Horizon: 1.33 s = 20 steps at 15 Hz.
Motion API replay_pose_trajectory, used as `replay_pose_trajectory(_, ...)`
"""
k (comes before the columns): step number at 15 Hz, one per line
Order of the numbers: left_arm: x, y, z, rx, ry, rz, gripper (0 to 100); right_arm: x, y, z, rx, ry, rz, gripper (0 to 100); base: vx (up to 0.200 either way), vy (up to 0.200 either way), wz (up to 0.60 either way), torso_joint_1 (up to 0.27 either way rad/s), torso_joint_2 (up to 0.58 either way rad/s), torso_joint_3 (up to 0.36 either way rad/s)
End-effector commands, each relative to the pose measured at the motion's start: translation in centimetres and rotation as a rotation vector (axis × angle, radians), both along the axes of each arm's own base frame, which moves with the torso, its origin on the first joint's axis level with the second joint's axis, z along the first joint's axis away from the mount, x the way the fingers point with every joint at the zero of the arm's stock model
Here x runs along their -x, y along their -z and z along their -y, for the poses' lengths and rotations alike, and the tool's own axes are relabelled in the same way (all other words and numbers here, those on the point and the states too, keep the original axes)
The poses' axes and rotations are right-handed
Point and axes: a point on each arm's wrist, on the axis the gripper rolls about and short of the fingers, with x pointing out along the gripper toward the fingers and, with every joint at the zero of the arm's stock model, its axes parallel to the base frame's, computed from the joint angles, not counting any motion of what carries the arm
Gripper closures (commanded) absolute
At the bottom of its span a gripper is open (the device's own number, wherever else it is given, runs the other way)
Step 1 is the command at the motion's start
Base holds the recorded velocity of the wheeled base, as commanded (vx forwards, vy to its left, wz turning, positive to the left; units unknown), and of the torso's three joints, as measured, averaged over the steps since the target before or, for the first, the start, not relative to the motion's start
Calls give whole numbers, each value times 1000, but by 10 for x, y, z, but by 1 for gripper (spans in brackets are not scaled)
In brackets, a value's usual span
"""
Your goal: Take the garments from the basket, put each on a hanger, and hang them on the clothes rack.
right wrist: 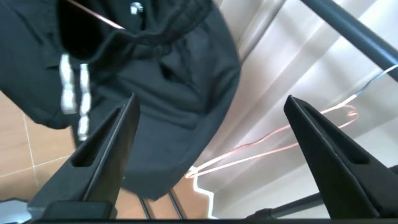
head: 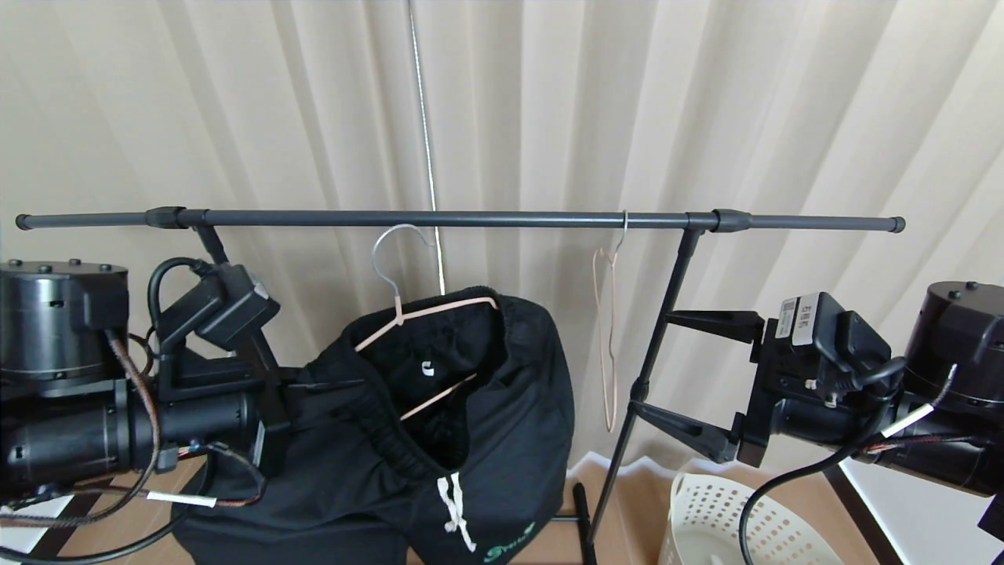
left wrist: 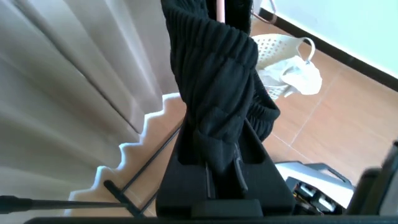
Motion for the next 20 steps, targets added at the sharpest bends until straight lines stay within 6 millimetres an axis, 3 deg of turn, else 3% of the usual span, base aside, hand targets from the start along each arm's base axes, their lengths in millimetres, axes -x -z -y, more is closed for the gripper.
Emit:
replay_pose_trajectory(1,-28,5,9,-17,-26,-26,100,0,-3,0,-7,8,10,0,0,0,0,0,0,0)
replay_pose_trajectory(5,-55,1,39,38,-116,-92,100,1,-12,2,-46,32,8,0,0,0,0,0,0,0)
replay_pose_trajectory(10,-80,11,67,60,-217,-155,100,6,-23,7,-80,46,29,0,0,0,0,0,0,0)
replay_pose_trajectory(18,-128,14,87,92,-281,-132,100,6,-28,12,-91,66,42,0,0,0,0,0,0,0)
replay_pose_trajectory(20,-138,25,89,79,-299,-147,100,6,-28,12,-92,66,43,0,0,0,0,0,0,0)
